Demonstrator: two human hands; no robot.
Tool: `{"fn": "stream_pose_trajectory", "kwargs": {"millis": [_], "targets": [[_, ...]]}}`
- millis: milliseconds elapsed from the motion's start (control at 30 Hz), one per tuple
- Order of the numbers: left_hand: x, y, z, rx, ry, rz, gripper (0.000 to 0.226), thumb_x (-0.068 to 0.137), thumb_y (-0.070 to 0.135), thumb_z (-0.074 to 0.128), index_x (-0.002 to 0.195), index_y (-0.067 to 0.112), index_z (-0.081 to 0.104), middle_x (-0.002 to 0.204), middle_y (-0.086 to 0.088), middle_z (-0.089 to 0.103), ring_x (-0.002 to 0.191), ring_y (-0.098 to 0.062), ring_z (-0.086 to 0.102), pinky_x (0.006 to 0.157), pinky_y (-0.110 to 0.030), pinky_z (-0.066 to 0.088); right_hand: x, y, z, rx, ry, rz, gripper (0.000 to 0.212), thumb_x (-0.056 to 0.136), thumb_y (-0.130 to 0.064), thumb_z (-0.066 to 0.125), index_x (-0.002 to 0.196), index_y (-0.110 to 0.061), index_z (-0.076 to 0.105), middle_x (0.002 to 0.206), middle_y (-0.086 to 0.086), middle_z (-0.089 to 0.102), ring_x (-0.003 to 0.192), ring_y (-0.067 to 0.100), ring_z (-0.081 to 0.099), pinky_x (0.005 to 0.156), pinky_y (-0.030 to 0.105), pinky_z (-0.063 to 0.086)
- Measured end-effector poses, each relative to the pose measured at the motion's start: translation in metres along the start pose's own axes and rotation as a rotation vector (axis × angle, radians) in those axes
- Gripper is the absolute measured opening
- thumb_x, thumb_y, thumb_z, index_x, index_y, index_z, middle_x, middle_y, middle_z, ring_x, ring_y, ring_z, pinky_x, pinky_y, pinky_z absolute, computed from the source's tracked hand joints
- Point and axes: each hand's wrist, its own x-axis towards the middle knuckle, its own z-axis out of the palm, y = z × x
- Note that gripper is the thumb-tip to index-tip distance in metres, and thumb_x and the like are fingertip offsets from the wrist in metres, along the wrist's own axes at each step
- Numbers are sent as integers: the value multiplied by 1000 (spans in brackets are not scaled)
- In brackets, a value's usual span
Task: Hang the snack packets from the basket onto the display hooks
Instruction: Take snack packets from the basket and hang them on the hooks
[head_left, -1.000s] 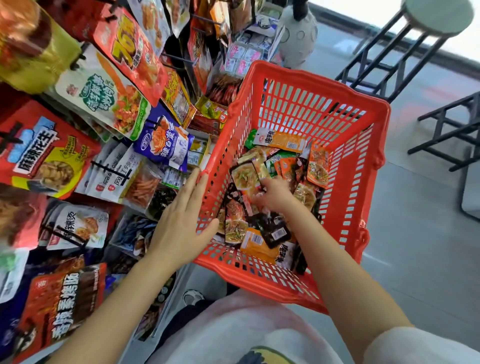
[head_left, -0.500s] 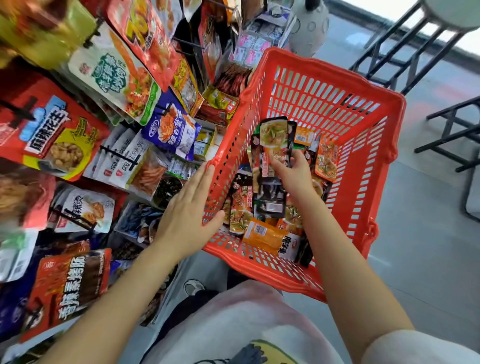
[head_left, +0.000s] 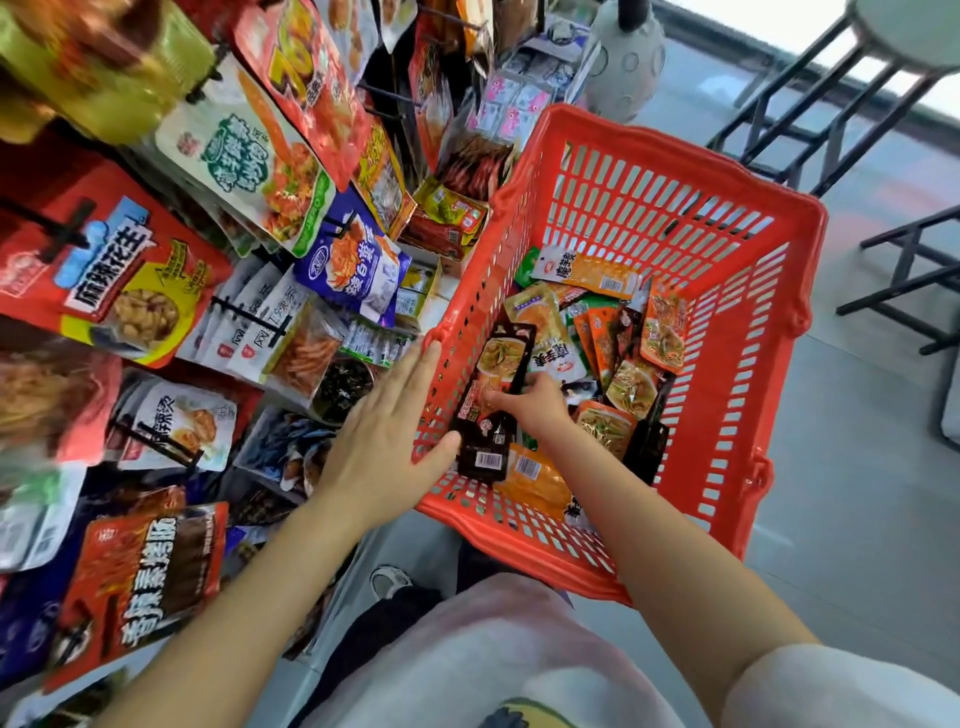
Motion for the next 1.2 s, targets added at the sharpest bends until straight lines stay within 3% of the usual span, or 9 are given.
{"fn": "stream_pose_trajectory", "kwargs": {"millis": [267,400,500,567,700,800,900,967,1200], "targets": [[-2,2,-2,-29,15,-12,84,90,61,35,156,43,-14,169,8,2,155,-14,9,123,-42,15,8,10,16,297,-168,119,37,87,-12,78,120,-7,62,112,10,73,102,29,70,95,52,56],[-2,6,-3,13,-1,-15,85,99,50,47,157,39,-14,169,10,-4,155,-14,6,124,-43,12,-4,0,-4,319,-218,45,36,88,-8,76,117,-5,56,110,7,70,96,20,66,80,33,54],[1,11,-8,49,3,-21,85,98,49,52,161,32,-4,168,13,-13,155,-13,-1,124,-43,8,-19,-17,-26,338,-241,-40,42,86,-14,79,120,-8,56,113,7,68,115,26,61,105,41,42],[5,22,-17,8,67,-14,81,96,47,59,161,25,16,169,10,-7,155,-14,1,123,-41,11,-37,-32,-43,367,-269,-139,36,87,-13,78,116,-7,59,104,7,73,106,25,67,106,43,43],[20,58,-47,-282,197,-31,84,86,45,74,156,28,29,153,16,28,142,-10,33,114,-32,29,-87,-66,-72,413,-348,-387,40,85,-14,78,119,-3,59,100,-1,74,100,20,70,96,40,49],[31,85,-73,-756,56,-149,88,77,37,84,150,36,34,138,16,49,123,-3,53,106,-30,40,-124,-95,-83,488,-410,-526,57,88,-10,74,138,1,48,123,11,68,118,29,64,107,48,48],[35,103,-98,-1159,-105,-228,56,73,15,84,124,19,61,106,-6,74,86,-15,75,75,-31,60,-156,-126,-91,514,-442,-666,46,92,-3,68,135,-3,51,127,15,67,118,30,65,103,47,52],[34,112,-115,-1222,-133,-193,44,71,9,82,112,12,65,92,-10,74,76,-21,75,64,-32,61,-173,-146,-93,507,-423,-777,50,90,-5,68,136,-1,50,130,21,64,120,36,63,103,51,50],[23,137,-166,-1094,-33,29,30,76,14,83,103,14,70,91,-8,75,83,-23,74,72,-33,57,-214,-193,-104,377,-144,-968,41,85,-26,79,119,-12,63,108,2,75,99,18,71,91,41,55]]}}
